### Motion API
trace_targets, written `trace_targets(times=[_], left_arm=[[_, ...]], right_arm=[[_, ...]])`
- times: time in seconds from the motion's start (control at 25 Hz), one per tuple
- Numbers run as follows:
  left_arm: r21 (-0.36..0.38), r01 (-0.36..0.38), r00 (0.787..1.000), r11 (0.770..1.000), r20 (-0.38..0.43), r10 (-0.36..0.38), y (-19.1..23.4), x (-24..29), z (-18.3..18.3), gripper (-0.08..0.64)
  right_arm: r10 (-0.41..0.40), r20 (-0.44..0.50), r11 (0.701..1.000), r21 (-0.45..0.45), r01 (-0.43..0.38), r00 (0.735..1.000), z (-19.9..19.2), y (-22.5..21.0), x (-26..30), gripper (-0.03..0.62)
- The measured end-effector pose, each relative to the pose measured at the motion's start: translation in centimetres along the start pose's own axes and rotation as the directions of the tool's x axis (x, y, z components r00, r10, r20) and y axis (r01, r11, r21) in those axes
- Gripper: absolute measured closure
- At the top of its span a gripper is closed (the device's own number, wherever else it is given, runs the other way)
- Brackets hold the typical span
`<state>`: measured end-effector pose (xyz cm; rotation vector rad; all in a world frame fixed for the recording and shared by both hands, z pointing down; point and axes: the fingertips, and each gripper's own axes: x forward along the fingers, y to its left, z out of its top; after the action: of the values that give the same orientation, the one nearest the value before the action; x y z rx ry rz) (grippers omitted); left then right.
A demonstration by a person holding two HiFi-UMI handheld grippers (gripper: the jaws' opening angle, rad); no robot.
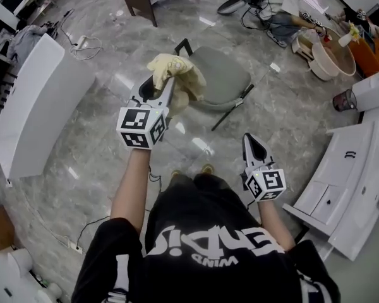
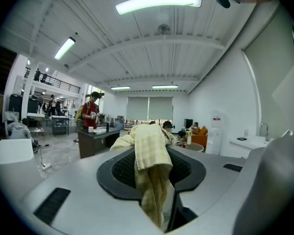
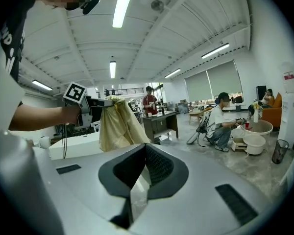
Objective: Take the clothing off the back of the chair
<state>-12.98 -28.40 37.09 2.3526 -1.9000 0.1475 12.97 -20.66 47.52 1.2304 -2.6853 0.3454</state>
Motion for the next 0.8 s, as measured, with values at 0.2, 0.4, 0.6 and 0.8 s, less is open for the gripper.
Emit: trace_targets(times=[0.2, 0.4, 0.6, 0.8], left_arm=[[-0.025, -0.016, 1.000, 1.000, -0.005, 0.016, -1.0, -2.9, -0.9, 0.417], [-0.024, 0.007, 1.000, 1.000, 0.006, -0.006, -2.1, -6.8, -1.2, 0.417], [-0.058, 0.014, 0.999, 0.998, 0.042, -0.012, -2.8, -13.2, -1.7, 0.417], [-0.051, 0.022, 0.999, 0.998, 0.047, -0.020, -3.6, -21.3, -3.5, 0.417]], right_arm=[[-0.017, 0.006, 1.000, -0.008, 0.017, 1.000, -0.2, 0.0, -1.9, 0.578], [-0.030, 0.013, 0.999, -0.026, 0.030, 0.999, -0.8, 2.3, -4.1, 0.578], [-0.037, 0.029, 0.999, -0.032, 0.038, 0.999, -2.2, 7.3, -7.6, 0.578], [-0.018, 0.043, 0.999, -0.025, 0.019, 0.999, -5.4, 14.1, -12.3, 0.578]])
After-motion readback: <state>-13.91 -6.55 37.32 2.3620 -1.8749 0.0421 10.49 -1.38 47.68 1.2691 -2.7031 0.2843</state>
